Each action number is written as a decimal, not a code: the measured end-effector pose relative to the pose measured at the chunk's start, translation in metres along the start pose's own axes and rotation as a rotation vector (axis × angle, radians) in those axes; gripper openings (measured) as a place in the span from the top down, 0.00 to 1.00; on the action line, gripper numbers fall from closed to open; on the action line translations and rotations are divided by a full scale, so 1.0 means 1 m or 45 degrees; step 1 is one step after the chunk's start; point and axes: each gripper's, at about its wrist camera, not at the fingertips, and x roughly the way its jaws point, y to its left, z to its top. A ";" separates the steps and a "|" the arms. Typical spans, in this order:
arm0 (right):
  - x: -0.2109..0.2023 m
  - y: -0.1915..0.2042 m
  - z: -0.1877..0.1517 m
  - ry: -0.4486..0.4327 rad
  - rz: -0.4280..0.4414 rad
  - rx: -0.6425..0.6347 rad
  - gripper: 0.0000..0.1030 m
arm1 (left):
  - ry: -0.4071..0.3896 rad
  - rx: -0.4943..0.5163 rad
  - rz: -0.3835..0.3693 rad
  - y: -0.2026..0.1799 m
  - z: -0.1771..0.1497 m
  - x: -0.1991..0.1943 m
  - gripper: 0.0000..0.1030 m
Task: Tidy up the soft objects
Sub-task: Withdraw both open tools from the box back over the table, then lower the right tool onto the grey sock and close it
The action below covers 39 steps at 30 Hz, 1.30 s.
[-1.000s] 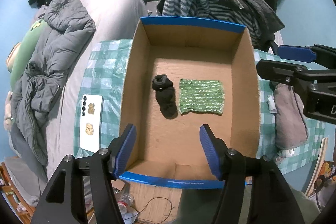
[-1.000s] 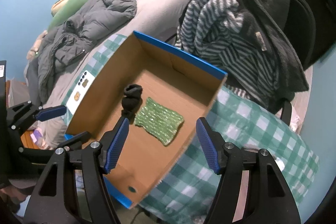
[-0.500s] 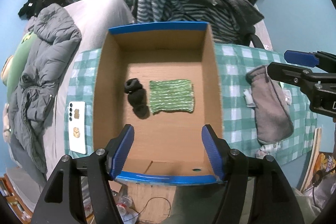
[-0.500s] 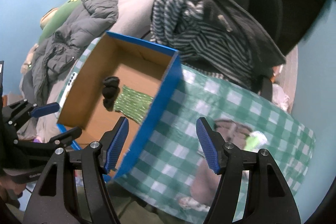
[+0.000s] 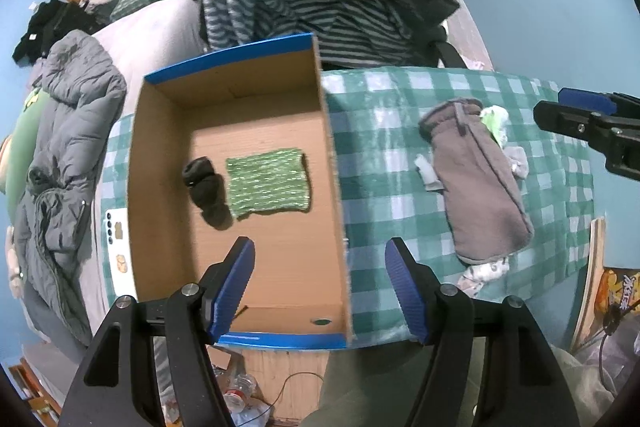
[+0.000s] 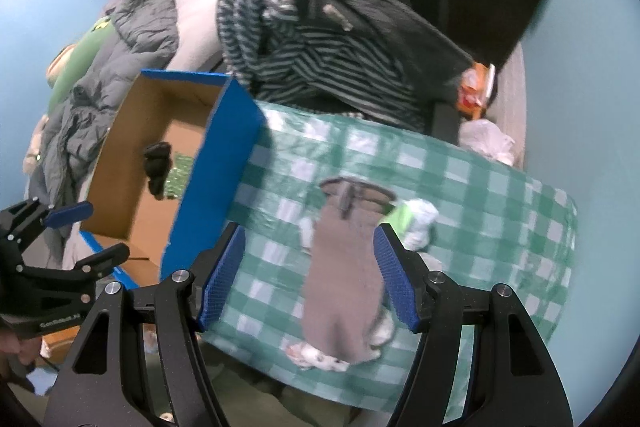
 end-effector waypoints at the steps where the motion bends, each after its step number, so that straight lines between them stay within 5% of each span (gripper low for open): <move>1: -0.002 -0.006 -0.002 0.000 -0.005 0.010 0.36 | 0.003 0.006 -0.002 -0.003 0.001 0.000 0.33; 23: 0.006 -0.108 -0.042 0.067 -0.069 0.171 0.36 | 0.092 0.034 -0.071 -0.081 0.023 0.032 0.29; 39: 0.070 -0.118 -0.048 0.165 -0.029 0.107 0.36 | 0.140 0.015 -0.024 -0.118 0.038 0.079 0.28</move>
